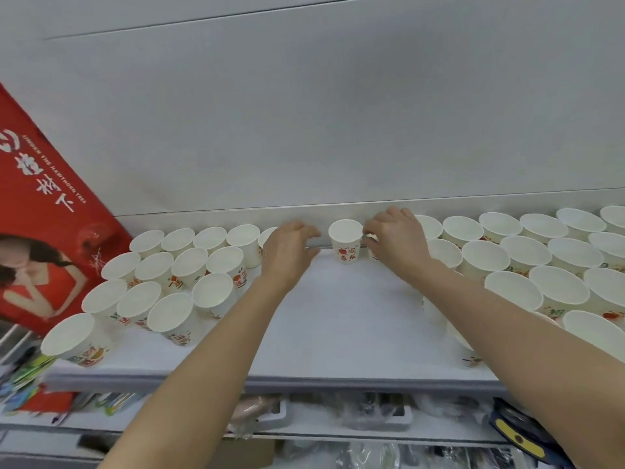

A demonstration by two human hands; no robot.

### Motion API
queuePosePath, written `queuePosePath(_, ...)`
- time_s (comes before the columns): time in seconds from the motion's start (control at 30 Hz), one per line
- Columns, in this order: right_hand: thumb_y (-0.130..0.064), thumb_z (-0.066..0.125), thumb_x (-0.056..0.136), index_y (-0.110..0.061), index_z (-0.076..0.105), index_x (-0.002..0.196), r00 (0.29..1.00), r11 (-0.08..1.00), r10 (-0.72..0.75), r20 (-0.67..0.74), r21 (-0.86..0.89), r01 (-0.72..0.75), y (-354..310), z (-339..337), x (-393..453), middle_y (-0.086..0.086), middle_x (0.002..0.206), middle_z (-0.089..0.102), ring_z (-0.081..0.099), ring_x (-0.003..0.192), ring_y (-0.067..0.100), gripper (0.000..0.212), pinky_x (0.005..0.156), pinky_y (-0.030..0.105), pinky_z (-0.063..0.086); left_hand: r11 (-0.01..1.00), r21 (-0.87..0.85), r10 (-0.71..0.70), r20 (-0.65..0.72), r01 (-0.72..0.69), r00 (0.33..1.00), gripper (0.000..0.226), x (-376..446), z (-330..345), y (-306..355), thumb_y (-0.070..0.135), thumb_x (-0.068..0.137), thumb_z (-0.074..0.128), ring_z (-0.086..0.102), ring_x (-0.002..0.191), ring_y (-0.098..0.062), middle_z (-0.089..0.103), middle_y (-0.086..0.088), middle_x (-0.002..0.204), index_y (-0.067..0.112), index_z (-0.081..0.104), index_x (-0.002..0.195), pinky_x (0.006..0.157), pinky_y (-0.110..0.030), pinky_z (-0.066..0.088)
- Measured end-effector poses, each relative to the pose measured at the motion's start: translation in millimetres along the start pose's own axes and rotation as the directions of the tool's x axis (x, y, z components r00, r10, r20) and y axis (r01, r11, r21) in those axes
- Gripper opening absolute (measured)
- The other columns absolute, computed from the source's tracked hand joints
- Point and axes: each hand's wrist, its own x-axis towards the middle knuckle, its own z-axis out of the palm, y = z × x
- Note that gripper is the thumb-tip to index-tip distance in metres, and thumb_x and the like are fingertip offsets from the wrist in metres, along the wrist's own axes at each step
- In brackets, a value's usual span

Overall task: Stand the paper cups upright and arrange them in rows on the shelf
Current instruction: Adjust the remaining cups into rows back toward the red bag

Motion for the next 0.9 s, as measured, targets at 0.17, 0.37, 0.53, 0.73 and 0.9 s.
queuePosePath(0.17,-0.012,0.076,0.068,-0.016,0.066,0.064,0.99,0.984,-0.082,-0.119,0.147,0.1,-47,7,4,0.0,0.061,0.061,0.053,0.064,0.027,0.012,0.064,0.031,0.036,0.965,0.104,-0.226,-0.124,0.24,0.966,0.013,-22,-38,-51,0.017,0.083,0.065,0.059,0.09,-0.022,0.067,0.004,0.086,0.026,0.074,0.084,0.059,-0.029,0.036)
queuePosePath(0.37,-0.015,0.08,0.066,-0.016,0.067,0.069,0.992,0.964,-0.086,-0.091,0.246,0.106,-102,21,18,0.0,0.066,0.063,0.055,0.069,0.027,0.013,0.066,0.033,0.04,0.93,0.12,-0.341,-0.076,0.348,0.937,0.011,-40,-75,-98,0.036,0.08,0.071,0.061,0.087,-0.021,0.069,0.006,0.086,0.026,0.074,0.084,0.061,-0.029,0.044)
queuePosePath(0.53,-0.017,0.084,0.058,-0.014,0.071,0.078,0.997,0.969,-0.075,-0.008,0.237,0.074,-140,38,40,0.001,0.073,0.066,0.056,0.077,0.029,0.025,0.07,0.034,0.042,0.933,0.225,-0.309,0.102,0.28,0.946,0.02,-31,-76,-104,0.038,0.074,0.073,0.062,0.09,-0.021,0.068,0.003,0.09,0.027,0.071,0.089,0.06,-0.027,0.038)
queuePosePath(0.73,-0.013,0.08,0.06,-0.014,0.07,0.067,0.999,0.975,-0.02,0.048,0.222,0.009,-165,51,43,0.001,0.063,0.063,0.051,0.07,0.029,0.012,0.066,0.033,0.038,0.943,0.26,-0.253,0.162,0.206,0.954,0.007,-25,-67,-113,0.027,0.073,0.067,0.061,0.077,-0.024,0.065,0.0,0.074,0.023,0.063,0.068,0.05,-0.026,0.029)
queuePosePath(0.9,-0.018,0.079,0.066,-0.015,0.071,0.071,0.998,0.965,0.058,-0.029,0.259,-0.049,-160,35,33,-0.001,0.067,0.065,0.053,0.074,0.029,0.009,0.068,0.036,0.037,0.955,0.232,-0.205,0.071,0.184,0.976,0.007,-25,-81,-110,0.026,0.076,0.063,0.061,0.08,-0.021,0.067,0.006,0.079,0.026,0.07,0.078,0.055,-0.025,0.032)
